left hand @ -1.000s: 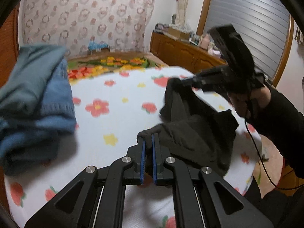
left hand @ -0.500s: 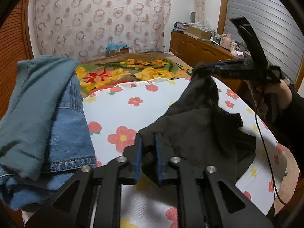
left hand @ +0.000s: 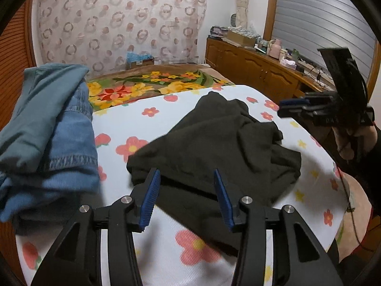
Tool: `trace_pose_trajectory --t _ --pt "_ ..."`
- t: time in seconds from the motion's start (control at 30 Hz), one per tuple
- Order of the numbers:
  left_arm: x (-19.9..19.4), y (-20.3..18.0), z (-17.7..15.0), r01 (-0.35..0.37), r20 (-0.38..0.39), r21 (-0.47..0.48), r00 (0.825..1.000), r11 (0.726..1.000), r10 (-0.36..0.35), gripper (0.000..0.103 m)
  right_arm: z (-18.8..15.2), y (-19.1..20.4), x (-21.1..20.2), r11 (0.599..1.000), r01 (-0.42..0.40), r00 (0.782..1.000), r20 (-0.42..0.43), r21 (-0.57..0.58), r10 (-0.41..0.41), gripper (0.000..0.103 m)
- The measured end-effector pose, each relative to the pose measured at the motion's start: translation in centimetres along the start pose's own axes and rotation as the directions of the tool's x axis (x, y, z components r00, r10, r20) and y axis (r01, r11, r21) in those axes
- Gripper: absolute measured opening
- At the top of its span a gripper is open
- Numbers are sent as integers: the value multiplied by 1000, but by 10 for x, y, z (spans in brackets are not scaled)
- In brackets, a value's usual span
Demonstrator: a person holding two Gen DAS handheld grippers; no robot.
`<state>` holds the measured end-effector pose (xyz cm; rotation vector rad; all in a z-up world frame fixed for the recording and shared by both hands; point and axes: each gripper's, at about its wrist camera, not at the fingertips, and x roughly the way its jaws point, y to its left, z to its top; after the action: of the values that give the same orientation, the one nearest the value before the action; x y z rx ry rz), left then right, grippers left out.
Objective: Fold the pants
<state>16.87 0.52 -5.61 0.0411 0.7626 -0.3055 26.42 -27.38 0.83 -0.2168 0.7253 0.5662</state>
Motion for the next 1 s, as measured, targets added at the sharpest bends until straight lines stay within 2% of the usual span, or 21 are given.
trace_pose_trajectory --t 0.1,0.23,0.47,0.6,0.67,0.7,0.73,0.77,0.83,1.0 --pt "-5 0 -8 -29 -7 -8 1000 1000 29 48 -15 -6 -6 1000 -5 1000 -28 12 5 33" --pt "-7 -4 -16 -15 -20 -11 1000 1000 15 48 -31 -8 -2 1000 3 999 -53 27 -2 33" --pt "12 -46 -19 124 -70 51 990 991 -121 47 -27 -14 10 999 18 998 -55 35 -16 33" --pt "34 -63 -14 153 -122 79 982 985 -143 42 -27 -13 15 999 38 998 -54 15 -37 33" --pt "45 -69 -13 143 -149 104 981 984 -127 32 -28 -15 21 999 51 997 -63 3 -51 33" --pt "48 -71 -13 141 -162 114 979 983 -122 28 -29 -14 24 999 54 996 -72 1 -54 31" --pt "48 -73 -14 151 -165 123 978 981 -130 19 -31 -15 25 999 52 996 -78 0 -52 24" --pt "47 -73 -15 156 -163 129 978 979 -134 13 -32 -16 26 999 45 996 -81 0 -45 10" --pt "39 -71 -15 150 -142 133 981 980 -131 9 -33 -15 26 999 32 996 -79 -4 -32 4" --pt "0 -52 -5 118 -51 114 992 986 -113 9 -30 -15 8 999 44 999 -20 15 -44 3"
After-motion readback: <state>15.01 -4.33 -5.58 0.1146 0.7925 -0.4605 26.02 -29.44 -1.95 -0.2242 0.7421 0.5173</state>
